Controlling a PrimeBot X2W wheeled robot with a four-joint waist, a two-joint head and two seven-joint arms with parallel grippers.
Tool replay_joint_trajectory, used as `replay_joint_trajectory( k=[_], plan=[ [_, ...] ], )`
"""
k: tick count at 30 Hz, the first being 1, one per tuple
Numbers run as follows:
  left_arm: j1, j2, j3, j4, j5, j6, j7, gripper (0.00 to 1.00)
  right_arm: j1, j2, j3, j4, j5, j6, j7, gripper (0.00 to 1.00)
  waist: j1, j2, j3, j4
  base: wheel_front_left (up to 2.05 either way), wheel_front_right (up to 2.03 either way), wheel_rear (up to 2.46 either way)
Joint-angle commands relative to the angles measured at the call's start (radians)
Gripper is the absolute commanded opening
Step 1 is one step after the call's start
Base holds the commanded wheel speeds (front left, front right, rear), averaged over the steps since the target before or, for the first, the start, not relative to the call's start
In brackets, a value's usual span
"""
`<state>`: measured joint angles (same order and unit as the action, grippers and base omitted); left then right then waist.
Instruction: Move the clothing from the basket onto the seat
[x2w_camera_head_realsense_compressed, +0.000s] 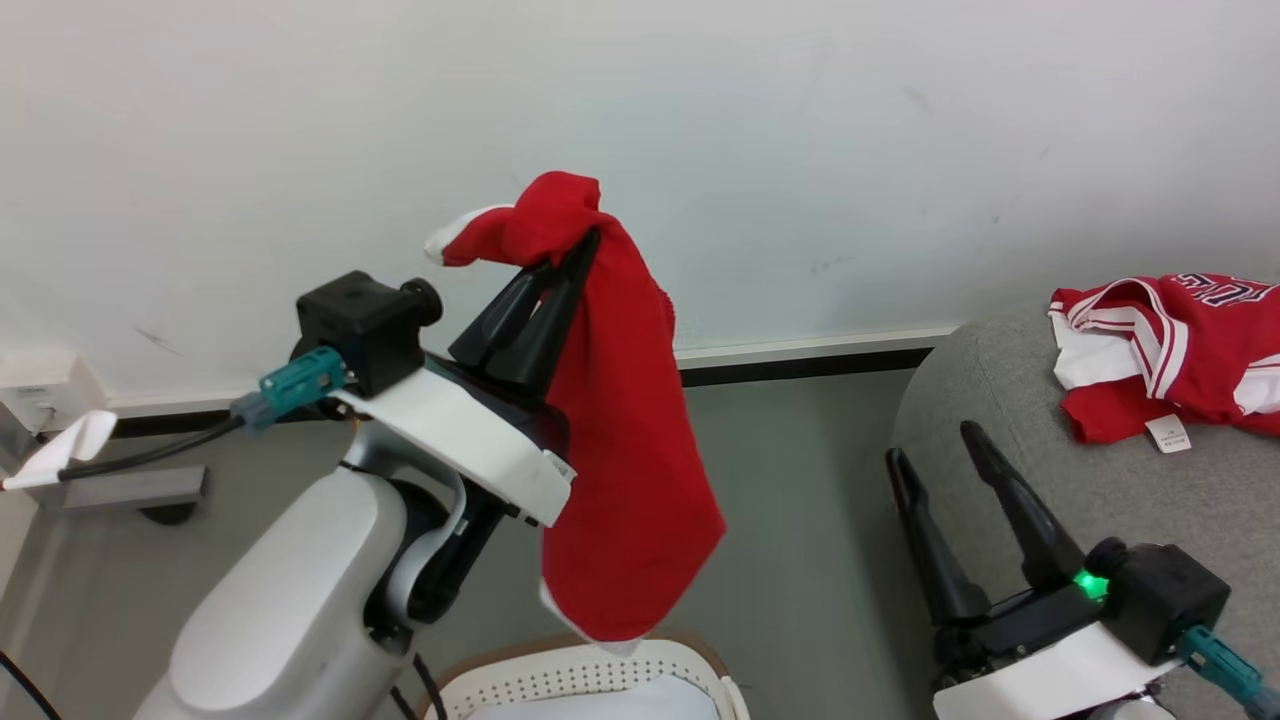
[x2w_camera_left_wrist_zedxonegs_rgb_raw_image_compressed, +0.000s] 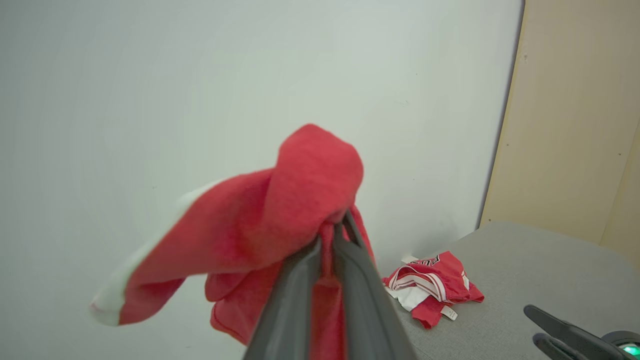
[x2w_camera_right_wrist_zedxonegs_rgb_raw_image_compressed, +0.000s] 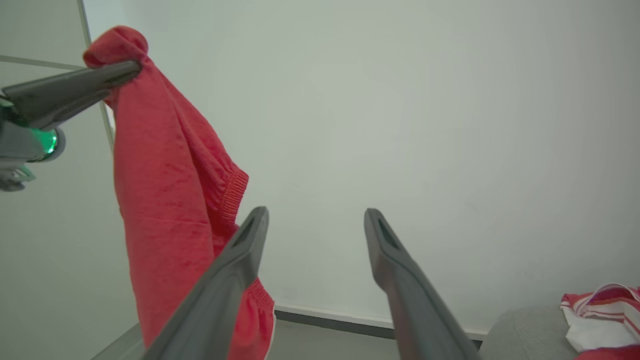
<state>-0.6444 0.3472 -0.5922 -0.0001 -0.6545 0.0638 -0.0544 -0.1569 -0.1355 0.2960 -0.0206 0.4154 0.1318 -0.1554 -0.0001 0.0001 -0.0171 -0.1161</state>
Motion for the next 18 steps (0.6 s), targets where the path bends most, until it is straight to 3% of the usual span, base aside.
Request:
replay_joint_trajectory(
  k=[1, 7, 11, 18],
  plan=[
    [0.015, 0.0, 0.0, 0.0, -0.015, 0.003, -0.001, 0.0, -0.012, -0.009, 0.029, -0.007, 0.015, -0.002, 0.01, 1.0, 0.0001, -0.0001, 0.002, -0.001, 0.0, 0.0, 0.0],
    [0.023, 0.002, -0.017, 0.014, -0.017, -0.009, 0.003, 0.0, -0.086, -0.027, 0.189, 0.024, 0.043, -0.002, 0.05, 1.0, 0.0001, -0.0001, 0.004, 0.006, 0.0, 0.0, 0.0],
    [0.03, -0.016, -0.04, 0.026, -0.019, -0.019, -0.002, 0.0, -0.16, -0.002, 0.3, 0.121, 0.071, -0.002, 0.097, 1.0, 0.0001, -0.0001, 0.001, 0.04, 0.0, 0.0, 0.0],
    [0.041, -0.055, -0.091, 0.021, -0.022, -0.035, 0.007, 0.0, -0.198, 0.033, 0.338, 0.269, 0.102, -0.002, 0.162, 1.0, 0.0001, -0.0001, -0.011, 0.104, 0.0, 0.0, 0.0]
  ],
)
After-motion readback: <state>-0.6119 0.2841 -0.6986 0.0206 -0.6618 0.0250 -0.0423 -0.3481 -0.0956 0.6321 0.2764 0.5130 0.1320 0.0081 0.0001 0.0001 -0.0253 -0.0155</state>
